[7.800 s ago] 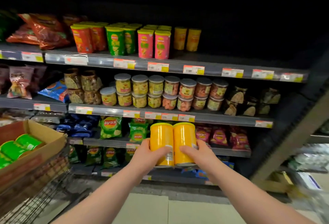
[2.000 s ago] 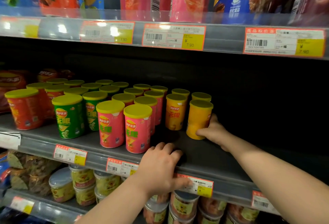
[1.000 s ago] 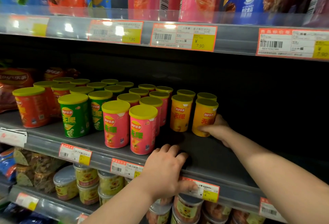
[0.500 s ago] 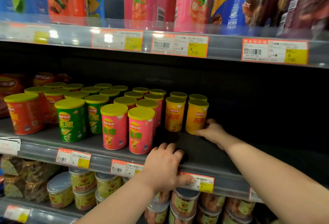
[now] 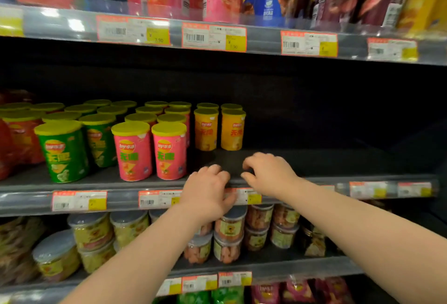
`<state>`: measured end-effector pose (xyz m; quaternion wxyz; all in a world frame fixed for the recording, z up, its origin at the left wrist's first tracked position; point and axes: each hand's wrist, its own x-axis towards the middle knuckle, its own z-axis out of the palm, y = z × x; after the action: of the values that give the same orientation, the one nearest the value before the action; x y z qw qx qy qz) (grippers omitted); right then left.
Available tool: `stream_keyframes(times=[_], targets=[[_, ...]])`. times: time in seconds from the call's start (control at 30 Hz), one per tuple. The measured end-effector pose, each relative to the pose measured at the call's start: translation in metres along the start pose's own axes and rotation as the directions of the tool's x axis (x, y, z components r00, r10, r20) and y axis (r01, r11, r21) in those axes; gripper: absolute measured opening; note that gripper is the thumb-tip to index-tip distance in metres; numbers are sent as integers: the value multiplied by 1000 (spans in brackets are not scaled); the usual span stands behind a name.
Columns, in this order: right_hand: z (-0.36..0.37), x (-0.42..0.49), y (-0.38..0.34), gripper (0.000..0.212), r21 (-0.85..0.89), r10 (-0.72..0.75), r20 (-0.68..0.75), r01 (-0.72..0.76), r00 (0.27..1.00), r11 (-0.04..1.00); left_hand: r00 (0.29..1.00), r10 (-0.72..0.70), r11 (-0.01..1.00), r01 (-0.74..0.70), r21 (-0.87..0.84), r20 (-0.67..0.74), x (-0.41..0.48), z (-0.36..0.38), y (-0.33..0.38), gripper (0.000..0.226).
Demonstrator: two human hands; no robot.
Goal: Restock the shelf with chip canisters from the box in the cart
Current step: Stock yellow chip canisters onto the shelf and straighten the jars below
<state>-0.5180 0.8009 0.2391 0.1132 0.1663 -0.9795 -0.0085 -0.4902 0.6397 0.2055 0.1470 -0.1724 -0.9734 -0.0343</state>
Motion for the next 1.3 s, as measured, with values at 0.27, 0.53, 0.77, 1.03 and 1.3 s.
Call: stream_keyframes(times=[0.27,0.53,0.77,1.03,1.3], targets=[[11,-63,-29,35,-15,-14,-1,14,1000,1000,997,54,997,-57,-52,-58,-44,9,4,51],[45,-97,-60,34,-18,-85,130,88,988,996,979,-20,1000,18,13,203,-99,24,2,34],[68,-124,-81,35,47,-166,275,159,947,986,939,-159,986,164,11,305,-146,41,6,48],[86,-197,-83,36,107,-218,409,191,886,976,856,-257,961,275,25,448,-219,56,55,45],[110,-268,-99,39,186,-323,513,265,795,946,738,-378,913,396,94,559,-310,64,92,51]])
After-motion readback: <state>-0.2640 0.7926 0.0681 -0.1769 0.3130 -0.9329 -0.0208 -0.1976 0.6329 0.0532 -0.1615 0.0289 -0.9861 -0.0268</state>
